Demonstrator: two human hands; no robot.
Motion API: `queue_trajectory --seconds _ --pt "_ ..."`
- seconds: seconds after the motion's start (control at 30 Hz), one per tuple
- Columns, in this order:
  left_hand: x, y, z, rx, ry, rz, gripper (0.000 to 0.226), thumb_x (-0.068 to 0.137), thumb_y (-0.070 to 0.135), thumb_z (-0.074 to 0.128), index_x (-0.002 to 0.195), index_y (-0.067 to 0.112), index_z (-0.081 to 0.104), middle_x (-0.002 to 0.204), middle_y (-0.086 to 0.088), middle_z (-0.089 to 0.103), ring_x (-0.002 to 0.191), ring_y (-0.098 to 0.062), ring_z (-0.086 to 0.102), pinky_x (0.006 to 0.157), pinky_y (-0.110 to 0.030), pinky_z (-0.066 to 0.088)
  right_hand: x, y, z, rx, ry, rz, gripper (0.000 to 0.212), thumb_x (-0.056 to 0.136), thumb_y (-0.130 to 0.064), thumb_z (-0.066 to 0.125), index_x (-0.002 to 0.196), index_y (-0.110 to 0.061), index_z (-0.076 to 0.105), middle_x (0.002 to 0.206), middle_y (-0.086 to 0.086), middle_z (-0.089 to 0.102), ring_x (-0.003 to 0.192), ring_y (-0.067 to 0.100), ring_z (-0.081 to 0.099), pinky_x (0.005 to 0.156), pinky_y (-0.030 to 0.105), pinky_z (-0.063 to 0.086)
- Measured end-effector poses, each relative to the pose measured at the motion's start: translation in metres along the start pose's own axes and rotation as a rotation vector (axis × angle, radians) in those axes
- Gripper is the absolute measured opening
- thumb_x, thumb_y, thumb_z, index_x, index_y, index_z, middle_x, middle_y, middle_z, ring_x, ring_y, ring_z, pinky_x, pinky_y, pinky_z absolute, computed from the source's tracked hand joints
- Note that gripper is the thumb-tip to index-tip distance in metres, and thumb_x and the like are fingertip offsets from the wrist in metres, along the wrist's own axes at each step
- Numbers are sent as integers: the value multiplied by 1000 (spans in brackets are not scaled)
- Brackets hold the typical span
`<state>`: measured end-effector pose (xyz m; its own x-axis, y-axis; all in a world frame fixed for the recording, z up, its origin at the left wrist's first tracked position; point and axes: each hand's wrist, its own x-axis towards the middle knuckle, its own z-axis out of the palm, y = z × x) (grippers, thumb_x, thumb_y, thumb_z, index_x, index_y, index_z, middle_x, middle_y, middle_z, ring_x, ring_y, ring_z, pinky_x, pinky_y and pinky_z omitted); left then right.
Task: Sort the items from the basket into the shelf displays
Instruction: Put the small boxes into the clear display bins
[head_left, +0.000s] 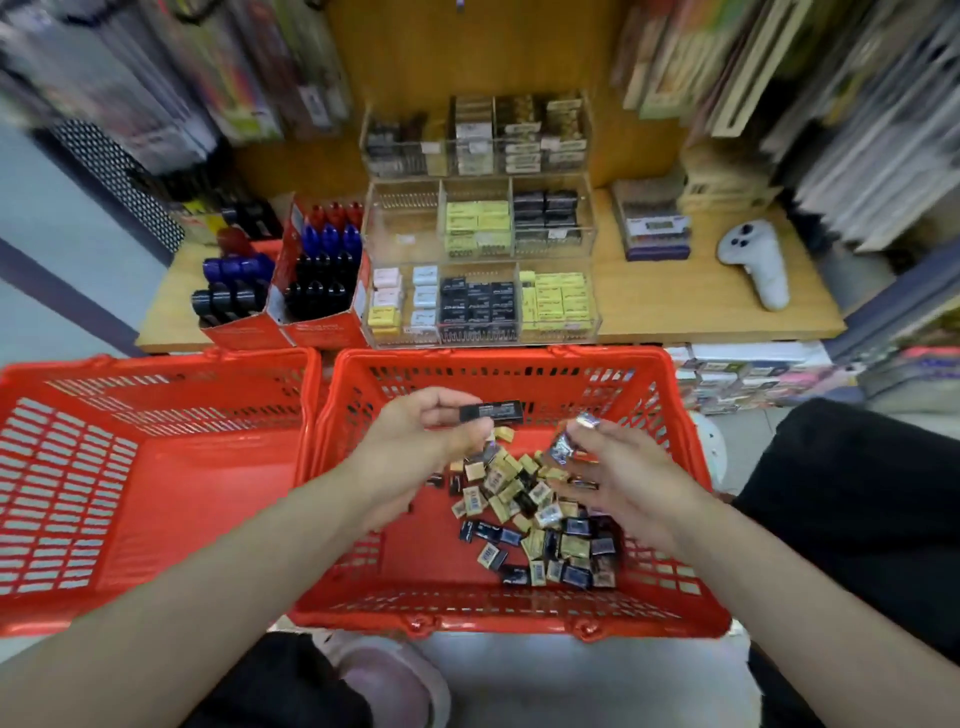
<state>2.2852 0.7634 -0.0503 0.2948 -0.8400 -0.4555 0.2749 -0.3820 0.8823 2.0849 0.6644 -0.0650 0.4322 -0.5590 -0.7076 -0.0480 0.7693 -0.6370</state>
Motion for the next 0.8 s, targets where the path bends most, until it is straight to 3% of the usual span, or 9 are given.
queue_trajectory --seconds 0.07,0.17,0.23,0.37,0.43,0.5,0.57,0.7,0.8 --pt "-10 19 4 -45 -20 47 28 80 5 78 105 12 69 103 -6 73 90 -19 73 79 -23 57 -17 -22 5 36 -147 6 20 94 -14 62 110 -2 59 113 17 69 103 34 69 76 38 60" --pt "-16 36 17 154 -46 326 24 77 -3 78 86 17 72 95 0 74 90 -17 71 81 -25 56 -40 -44 15 -8 -277 3 33 91 -14 63 120 1 60 113 20 70 105 37 69 80 35 60" --pt "-13 46 28 225 -93 480 23 75 -7 78 79 14 71 91 2 73 91 -18 69 81 -28 57 -51 -53 21 50 -314 8 31 92 -12 61 121 1 61 114 22 70 105 36 69 82 35 59" --pt "-7 62 32 306 -135 618 12 74 -3 80 77 6 72 95 -3 73 97 -21 69 84 -30 57 -62 -69 23 86 -275 -95 26 90 -3 63 115 0 67 111 19 71 104 30 70 82 32 59" --pt "-8 66 31 283 -182 594 17 71 8 84 85 9 75 99 -3 73 100 -20 69 86 -29 57 -62 -74 24 -12 -236 -170 25 90 2 62 114 -1 67 109 18 72 104 27 70 84 30 59" --pt "-9 69 32 196 -194 489 35 67 15 84 100 14 72 107 -1 74 105 -18 69 87 -29 57 -61 -80 24 -137 -218 -233 26 91 4 59 115 -2 66 110 16 72 105 24 70 88 30 57" --pt "-8 71 34 151 -172 395 41 70 20 82 109 19 69 112 5 73 104 -15 70 84 -23 56 -61 -88 26 -238 -225 -278 27 92 4 59 117 -3 65 111 12 73 105 22 70 89 30 57" --pt "-5 74 36 169 -166 295 26 78 20 77 104 17 73 101 -3 75 92 -18 73 78 -21 56 -58 -101 31 -440 -260 -326 31 92 0 61 122 -6 64 111 9 73 105 22 70 92 31 56" --pt "-4 77 34 198 -130 258 28 74 24 78 101 20 74 91 -3 75 82 -21 74 75 -22 57 -54 -102 36 -431 -242 -328 41 92 -3 62 132 -8 53 109 11 73 102 23 71 91 31 56"
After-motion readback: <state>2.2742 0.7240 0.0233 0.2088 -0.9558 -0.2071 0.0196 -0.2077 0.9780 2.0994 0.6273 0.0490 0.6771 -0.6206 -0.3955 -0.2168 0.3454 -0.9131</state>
